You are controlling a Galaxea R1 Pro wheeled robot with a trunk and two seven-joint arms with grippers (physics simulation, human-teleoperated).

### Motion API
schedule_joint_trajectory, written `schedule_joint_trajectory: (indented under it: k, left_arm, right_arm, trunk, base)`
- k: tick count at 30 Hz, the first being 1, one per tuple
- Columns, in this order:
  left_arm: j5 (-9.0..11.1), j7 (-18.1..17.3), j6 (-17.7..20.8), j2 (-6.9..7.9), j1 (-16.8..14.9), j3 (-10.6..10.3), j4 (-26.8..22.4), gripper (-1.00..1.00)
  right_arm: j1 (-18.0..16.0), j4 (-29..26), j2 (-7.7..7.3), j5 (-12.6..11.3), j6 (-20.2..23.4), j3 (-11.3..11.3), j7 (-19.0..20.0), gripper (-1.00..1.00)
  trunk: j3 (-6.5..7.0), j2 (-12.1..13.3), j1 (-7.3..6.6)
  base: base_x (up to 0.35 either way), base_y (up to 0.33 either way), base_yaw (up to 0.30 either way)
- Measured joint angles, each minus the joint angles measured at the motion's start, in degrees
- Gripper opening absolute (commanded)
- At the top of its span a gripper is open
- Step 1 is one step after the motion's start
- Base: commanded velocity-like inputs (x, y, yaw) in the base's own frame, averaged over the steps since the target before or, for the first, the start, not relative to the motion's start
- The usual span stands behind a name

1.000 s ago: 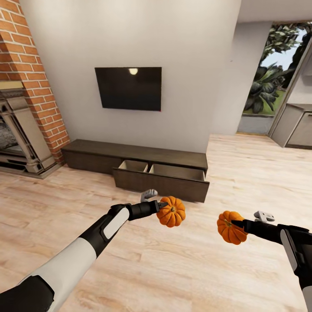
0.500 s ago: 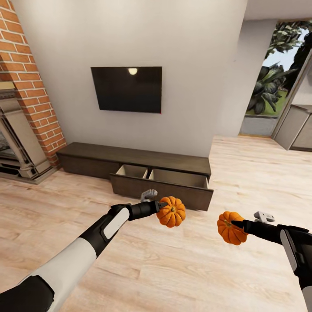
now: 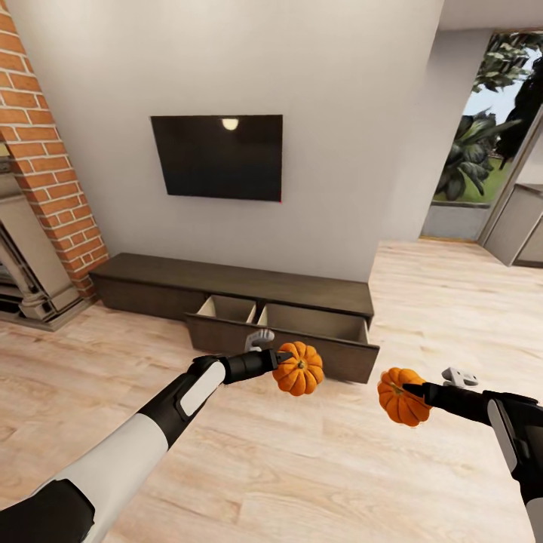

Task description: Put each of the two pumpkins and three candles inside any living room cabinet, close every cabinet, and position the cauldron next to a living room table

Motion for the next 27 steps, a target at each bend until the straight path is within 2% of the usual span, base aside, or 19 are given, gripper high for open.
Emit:
schedule_joint_trajectory:
  k: [27]
  left_arm:
    - [0.00, 0.04, -0.04, -0.01, 0.00, 0.00, 0.00, -1.00]
  right_arm:
    - [0.00, -0.01, 0.00, 0.08, 0.00, 0.00, 0.00, -1.00]
  trunk:
    - [0.00, 0.00, 0.00]
  base:
    - [0.337, 0.000, 0.000]
